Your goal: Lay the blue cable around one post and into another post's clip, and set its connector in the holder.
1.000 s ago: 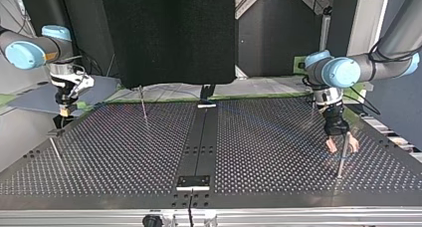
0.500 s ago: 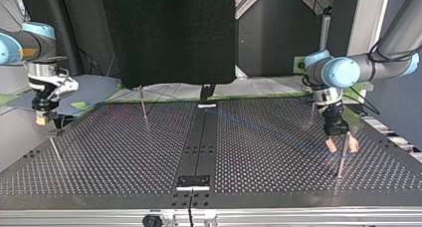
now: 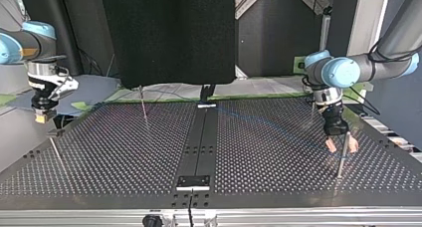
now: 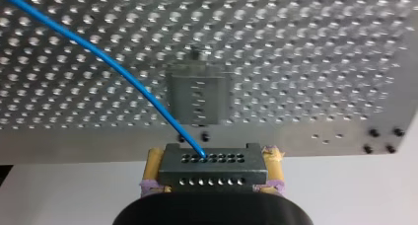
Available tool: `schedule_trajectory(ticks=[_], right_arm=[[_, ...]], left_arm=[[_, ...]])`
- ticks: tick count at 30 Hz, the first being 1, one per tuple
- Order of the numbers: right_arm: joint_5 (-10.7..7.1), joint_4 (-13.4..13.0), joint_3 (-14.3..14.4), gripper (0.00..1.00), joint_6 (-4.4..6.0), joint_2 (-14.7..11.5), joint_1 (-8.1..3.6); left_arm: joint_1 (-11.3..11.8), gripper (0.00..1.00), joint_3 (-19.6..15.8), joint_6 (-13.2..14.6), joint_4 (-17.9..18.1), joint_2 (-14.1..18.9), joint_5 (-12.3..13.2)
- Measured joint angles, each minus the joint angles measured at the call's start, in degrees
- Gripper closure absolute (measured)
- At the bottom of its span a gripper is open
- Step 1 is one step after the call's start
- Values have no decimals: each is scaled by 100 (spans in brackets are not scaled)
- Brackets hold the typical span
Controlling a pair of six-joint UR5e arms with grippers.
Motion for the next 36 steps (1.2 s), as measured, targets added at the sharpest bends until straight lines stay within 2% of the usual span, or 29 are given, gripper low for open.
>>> schedule_trajectory(ticks=[5,8,11,20,27,33,36], right_arm=[[-16,-133,-15,67,17,235,7],[-83,-223,-66,67,71,372,-1],[-201,-198,-167,67,85,491,-17],[-641,205,-592,67,78,557,-61],[-1032,626,-780,67,-41,554,-100],[-1100,910,-804,67,-52,554,-172],[-1106,968,-822,67,-64,555,-214]], left_arm=[[0,0,-2,-4,-5,1,1],[-1,0,-2,-5,-5,0,1],[-3,0,-1,-5,-3,1,1],[-8,0,-4,-8,-2,1,25],[-16,0,-5,3,2,0,27],[-17,0,-3,5,-5,0,27],[-17,0,-3,4,-3,0,27]])
